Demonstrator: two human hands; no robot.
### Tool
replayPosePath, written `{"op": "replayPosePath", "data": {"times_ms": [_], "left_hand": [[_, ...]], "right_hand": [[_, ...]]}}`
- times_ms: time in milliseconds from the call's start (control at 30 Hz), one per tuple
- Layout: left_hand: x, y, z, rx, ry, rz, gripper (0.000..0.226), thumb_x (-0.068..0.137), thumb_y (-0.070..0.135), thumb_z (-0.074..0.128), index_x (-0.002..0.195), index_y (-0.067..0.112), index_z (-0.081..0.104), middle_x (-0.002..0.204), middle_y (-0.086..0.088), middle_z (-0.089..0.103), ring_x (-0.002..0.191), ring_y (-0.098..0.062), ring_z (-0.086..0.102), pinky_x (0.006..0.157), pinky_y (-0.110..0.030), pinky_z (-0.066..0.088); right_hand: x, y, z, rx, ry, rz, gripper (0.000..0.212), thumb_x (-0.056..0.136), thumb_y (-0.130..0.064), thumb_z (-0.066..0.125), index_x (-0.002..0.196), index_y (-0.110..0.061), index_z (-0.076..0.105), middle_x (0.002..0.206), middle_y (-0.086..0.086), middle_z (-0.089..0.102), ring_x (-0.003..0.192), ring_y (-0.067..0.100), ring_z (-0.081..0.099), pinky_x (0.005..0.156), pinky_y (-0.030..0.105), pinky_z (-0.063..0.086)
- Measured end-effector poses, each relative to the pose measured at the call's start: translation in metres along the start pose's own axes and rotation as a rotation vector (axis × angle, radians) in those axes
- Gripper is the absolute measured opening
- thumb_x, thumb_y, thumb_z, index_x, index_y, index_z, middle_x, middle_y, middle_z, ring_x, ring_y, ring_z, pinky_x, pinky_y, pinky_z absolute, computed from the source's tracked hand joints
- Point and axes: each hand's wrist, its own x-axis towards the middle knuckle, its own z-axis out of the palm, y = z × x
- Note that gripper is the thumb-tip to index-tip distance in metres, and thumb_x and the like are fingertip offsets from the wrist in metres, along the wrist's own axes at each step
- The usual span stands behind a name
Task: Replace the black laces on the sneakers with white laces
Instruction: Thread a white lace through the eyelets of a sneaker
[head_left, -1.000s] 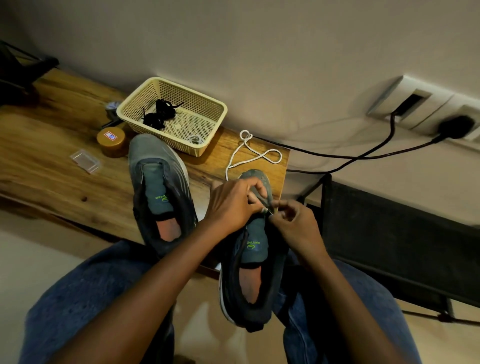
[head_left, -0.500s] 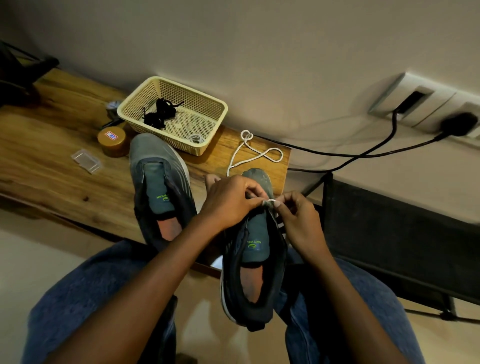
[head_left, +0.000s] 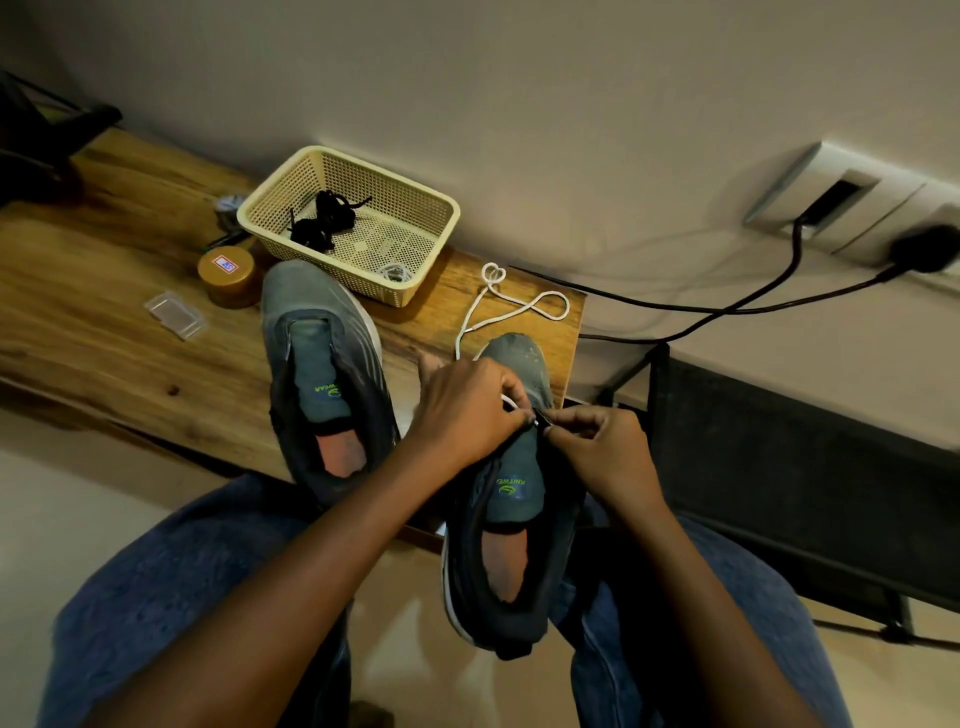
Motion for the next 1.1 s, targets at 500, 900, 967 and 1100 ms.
{"op": "replayPosePath", "data": {"times_ms": [500,900,967,1100], "left_hand": [[0.002,-0.005,0.013,0.017,-0.015,0.013,0.011,0.081,0.05,0.066,0.074,0.044,0.061,0.097,0.011,0.061,0.104,-0.018,0.047,0.074,-0.031,0.015],[0.003,-0.001,0.025,0.058,0.027,-0.085,0.007,0.076,0.055,0.069,0.082,0.051,0.068,0.104,0.014,0.062,0.112,-0.02,0.044,0.073,-0.031,0.025],[0.0,0.003,0.022,0.056,-0.01,-0.045,0.013,0.083,0.049,0.066,0.094,0.048,0.07,0.106,0.012,0.063,0.113,-0.021,0.043,0.075,-0.031,0.024],[-0.007,0.006,0.008,0.033,-0.085,0.034,0.021,0.093,0.032,0.058,0.108,0.042,0.069,0.113,0.008,0.057,0.115,-0.02,0.038,0.086,-0.035,0.026]], "right_hand": [[-0.003,-0.003,0.0,0.104,-0.035,0.031,0.031,0.084,-0.001,0.063,0.072,-0.028,0.07,0.081,0.004,0.074,0.076,0.018,0.069,0.075,0.036,0.057],[-0.001,0.0,0.002,0.156,-0.022,0.077,0.026,0.085,-0.001,0.061,0.073,-0.021,0.074,0.079,0.006,0.074,0.076,0.02,0.069,0.076,0.041,0.057],[0.0,0.0,0.003,0.159,-0.015,0.079,0.026,0.085,-0.001,0.061,0.073,-0.02,0.074,0.078,0.005,0.074,0.076,0.02,0.069,0.075,0.04,0.057],[0.0,0.0,0.004,0.161,-0.019,0.086,0.022,0.085,0.0,0.061,0.079,-0.016,0.074,0.08,0.006,0.074,0.08,0.022,0.071,0.076,0.038,0.058]]}}
